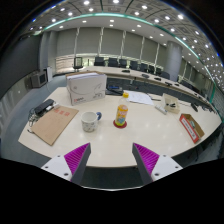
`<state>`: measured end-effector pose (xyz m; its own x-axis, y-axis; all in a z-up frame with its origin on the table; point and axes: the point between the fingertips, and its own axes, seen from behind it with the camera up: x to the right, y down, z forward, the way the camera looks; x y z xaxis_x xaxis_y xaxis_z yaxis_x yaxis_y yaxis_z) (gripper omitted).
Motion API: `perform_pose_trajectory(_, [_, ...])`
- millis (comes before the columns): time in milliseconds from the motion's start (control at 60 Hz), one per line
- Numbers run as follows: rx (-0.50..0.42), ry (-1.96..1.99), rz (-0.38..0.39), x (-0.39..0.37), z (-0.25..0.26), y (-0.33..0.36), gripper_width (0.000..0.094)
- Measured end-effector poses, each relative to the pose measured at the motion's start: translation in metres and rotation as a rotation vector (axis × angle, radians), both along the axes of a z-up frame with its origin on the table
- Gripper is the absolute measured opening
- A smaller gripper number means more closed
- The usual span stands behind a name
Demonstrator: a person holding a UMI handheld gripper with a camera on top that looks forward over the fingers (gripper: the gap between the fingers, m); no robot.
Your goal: Pour water
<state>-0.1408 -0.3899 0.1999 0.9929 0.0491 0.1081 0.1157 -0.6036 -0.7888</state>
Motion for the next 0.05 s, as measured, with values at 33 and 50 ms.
perform_pose_trajectory(33, [0.009, -0.007, 0.000, 0.0015, 0.0025, -0.0001, 0.0859])
perform_pose_trajectory(50, [0.013, -0.010, -0.001, 0.0023, 0.0039, 0.0000, 0.0859])
